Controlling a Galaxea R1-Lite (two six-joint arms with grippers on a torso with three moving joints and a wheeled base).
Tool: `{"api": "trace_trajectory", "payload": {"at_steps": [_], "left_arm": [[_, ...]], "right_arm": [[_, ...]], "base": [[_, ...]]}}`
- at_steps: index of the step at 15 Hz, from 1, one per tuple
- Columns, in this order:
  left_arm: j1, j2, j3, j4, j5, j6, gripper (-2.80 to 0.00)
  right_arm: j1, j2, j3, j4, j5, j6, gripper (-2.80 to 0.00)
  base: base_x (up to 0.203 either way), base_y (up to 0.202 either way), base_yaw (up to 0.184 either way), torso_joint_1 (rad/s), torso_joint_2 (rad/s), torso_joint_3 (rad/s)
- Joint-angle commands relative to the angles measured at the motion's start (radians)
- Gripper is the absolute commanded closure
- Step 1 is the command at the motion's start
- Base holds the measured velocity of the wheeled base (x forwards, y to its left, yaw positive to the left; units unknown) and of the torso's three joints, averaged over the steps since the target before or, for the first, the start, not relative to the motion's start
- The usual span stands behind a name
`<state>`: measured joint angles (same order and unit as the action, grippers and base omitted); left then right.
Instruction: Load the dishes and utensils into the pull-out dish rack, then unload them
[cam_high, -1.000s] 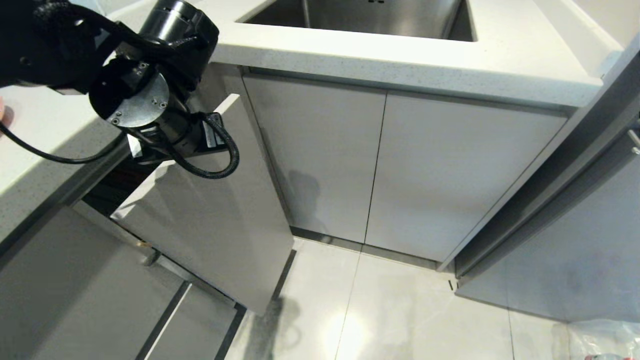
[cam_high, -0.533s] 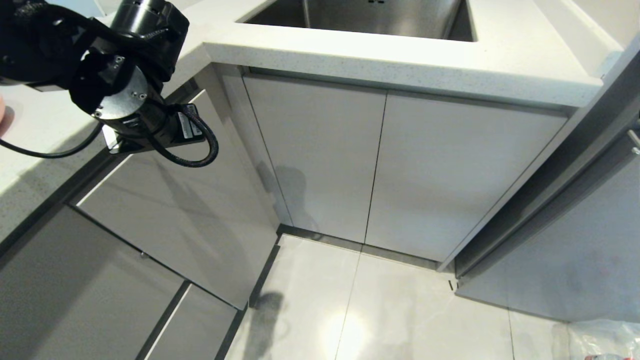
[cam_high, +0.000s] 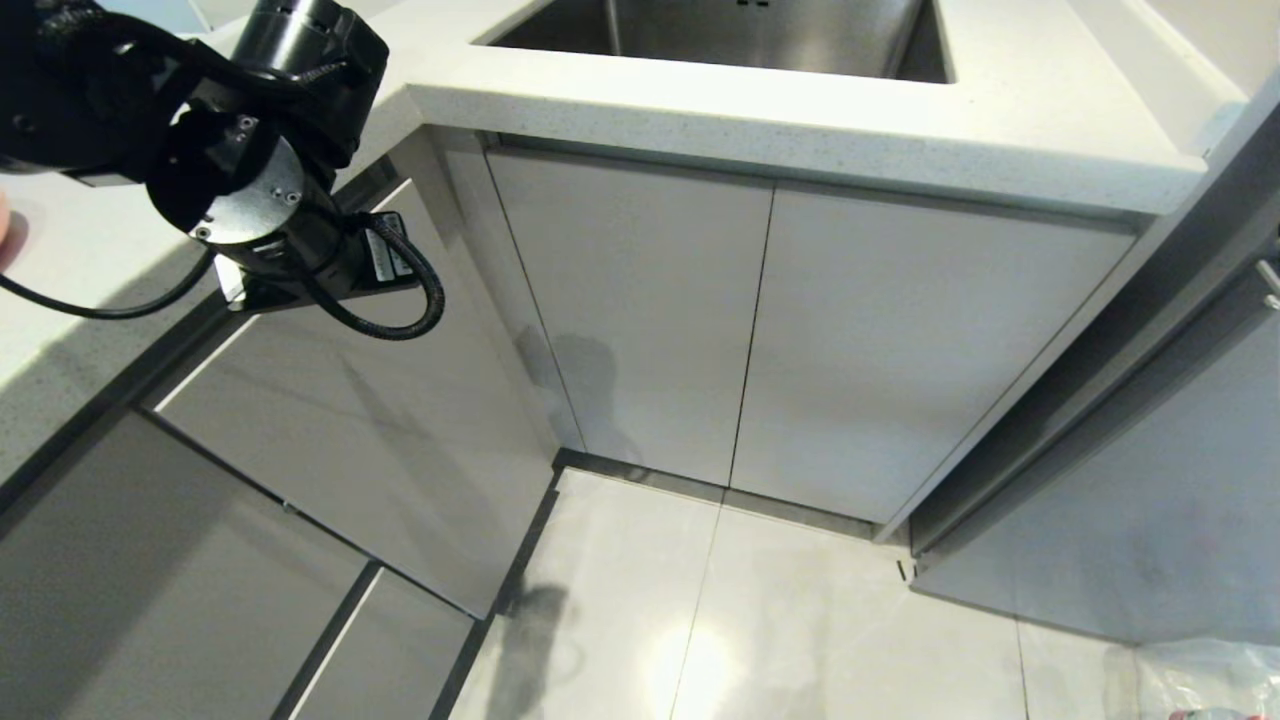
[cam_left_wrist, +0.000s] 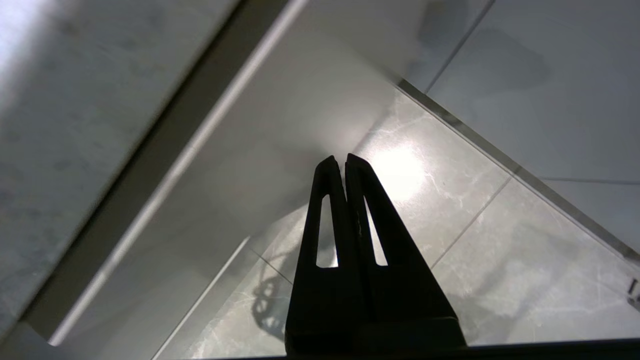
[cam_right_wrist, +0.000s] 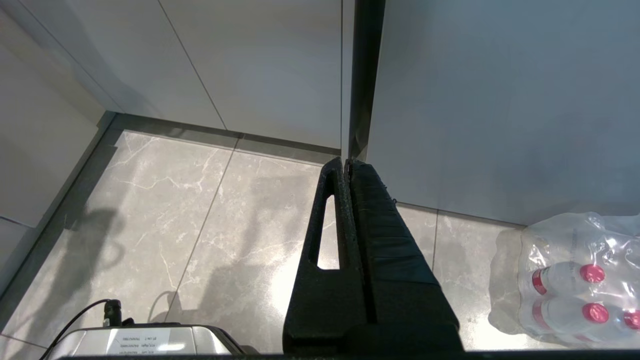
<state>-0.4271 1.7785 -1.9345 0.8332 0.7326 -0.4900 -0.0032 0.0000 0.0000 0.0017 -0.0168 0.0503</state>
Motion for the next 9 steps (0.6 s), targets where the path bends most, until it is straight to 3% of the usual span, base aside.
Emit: {"api": "trace_trajectory", "payload": {"at_steps": [1, 6, 9], "left_arm": [[-0.022, -0.011, 0.004, 0.004, 0.004, -0.004, 0.00], [-0.089, -0.091, 0.006, 0.003, -0.026, -0.012, 0.00], [-0.106, -0.212, 0.006, 0.004, -0.131, -0.009, 0.00]], "right_arm": [[0.000, 0.000, 0.002, 0.000, 0.000, 0.000, 0.00], [0.000, 0.000, 0.002, 0.000, 0.000, 0.000, 0.00], [0.000, 0.000, 0.002, 0.000, 0.000, 0.000, 0.00]], "base": [[0.000, 0.000, 0.000, 0.000, 0.00, 0.000], [0.000, 0.000, 0.000, 0.000, 0.00, 0.000], [0.000, 0.000, 0.000, 0.000, 0.00, 0.000]]}}
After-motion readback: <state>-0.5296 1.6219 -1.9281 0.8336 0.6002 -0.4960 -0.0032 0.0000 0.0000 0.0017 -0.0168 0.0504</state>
